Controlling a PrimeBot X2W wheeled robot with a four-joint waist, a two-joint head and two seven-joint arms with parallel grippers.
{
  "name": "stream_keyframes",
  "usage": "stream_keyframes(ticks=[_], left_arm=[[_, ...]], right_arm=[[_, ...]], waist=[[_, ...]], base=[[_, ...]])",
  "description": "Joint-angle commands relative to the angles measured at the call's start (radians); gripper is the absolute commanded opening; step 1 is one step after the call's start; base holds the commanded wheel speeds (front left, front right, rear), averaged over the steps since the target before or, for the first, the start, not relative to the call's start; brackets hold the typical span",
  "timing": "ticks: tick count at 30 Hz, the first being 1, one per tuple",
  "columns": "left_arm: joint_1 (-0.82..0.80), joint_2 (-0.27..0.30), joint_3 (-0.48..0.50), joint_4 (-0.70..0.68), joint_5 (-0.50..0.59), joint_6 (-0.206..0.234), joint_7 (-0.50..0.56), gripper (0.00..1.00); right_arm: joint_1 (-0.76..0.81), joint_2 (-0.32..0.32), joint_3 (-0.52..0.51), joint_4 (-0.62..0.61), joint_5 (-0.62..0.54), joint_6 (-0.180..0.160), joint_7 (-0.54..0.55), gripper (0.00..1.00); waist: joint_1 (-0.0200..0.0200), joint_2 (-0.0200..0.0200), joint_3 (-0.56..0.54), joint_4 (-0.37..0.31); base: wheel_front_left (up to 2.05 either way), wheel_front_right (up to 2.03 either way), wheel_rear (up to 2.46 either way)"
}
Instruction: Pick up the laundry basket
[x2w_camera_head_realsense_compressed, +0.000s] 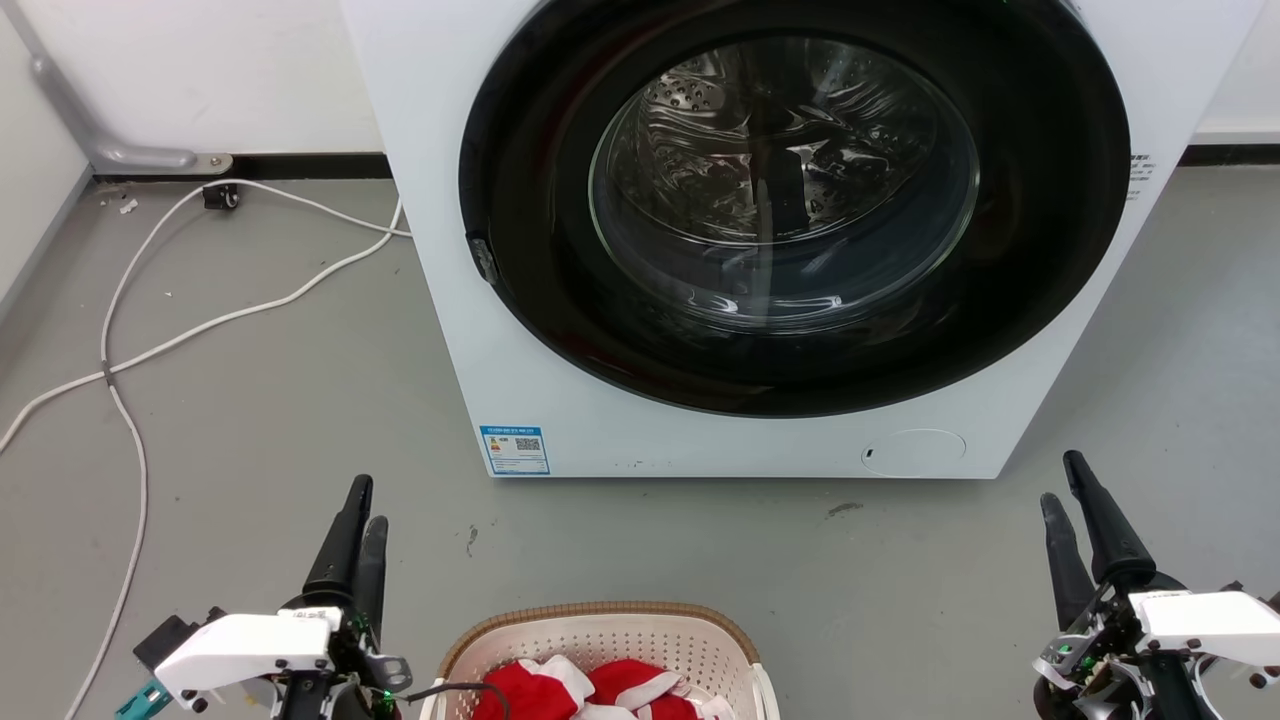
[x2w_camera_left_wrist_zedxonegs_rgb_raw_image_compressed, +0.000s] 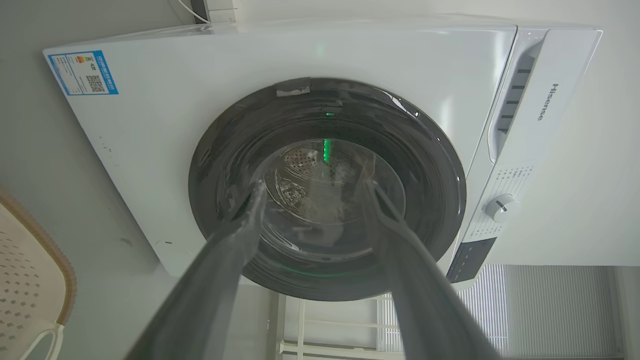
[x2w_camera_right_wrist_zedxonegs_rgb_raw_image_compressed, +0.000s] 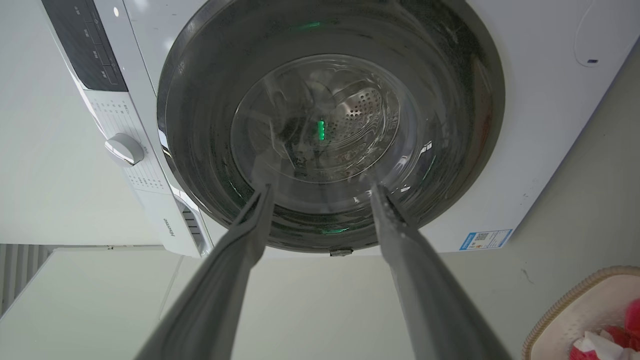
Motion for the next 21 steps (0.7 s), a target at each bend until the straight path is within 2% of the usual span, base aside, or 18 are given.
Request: stream_keyframes(ticks=[1, 10, 15, 16, 21], left_arm=[[-0.025, 0.005, -0.012, -0.026, 0.026, -0.001, -0.015, 1.00], [-0.022, 0.003, -0.013, -0.071, 0.183, -0.002, -0.052, 1.00], [-0.020, 0.003, -0.011, -0.104, 0.316, -0.002, -0.078, 1.00], [-0.020, 0.003, -0.014, -0.113, 0.359, -0.002, -0.086, 1.00], [-0.020, 0.003, -0.021, -0.134, 0.476, -0.002, -0.106, 1.00]], right_arm=[[-0.013, 0.000, 0.004, -0.026, -0.017, 0.000, -0.015, 1.00], [-0.008, 0.000, 0.010, -0.059, -0.137, 0.000, -0.052, 1.00], [-0.003, 0.000, 0.011, -0.092, -0.290, 0.000, -0.077, 1.00], [-0.001, 0.000, 0.009, -0.105, -0.349, 0.000, -0.085, 1.00], [0.005, 0.000, 0.010, -0.130, -0.473, 0.000, -0.105, 1.00]], waist=[[0.0000, -0.0001, -0.001, 0.000], [0.0000, -0.0001, -0.006, -0.004], [0.0000, -0.0001, -0.010, -0.006], [0.0000, -0.0001, -0.010, -0.007], [0.0000, -0.0001, -0.012, -0.009]], base=[[0.00, 0.00, 0.00], [0.00, 0.00, 0.00], [0.00, 0.00, 0.00], [0.00, 0.00, 0.00], [0.00, 0.00, 0.00]])
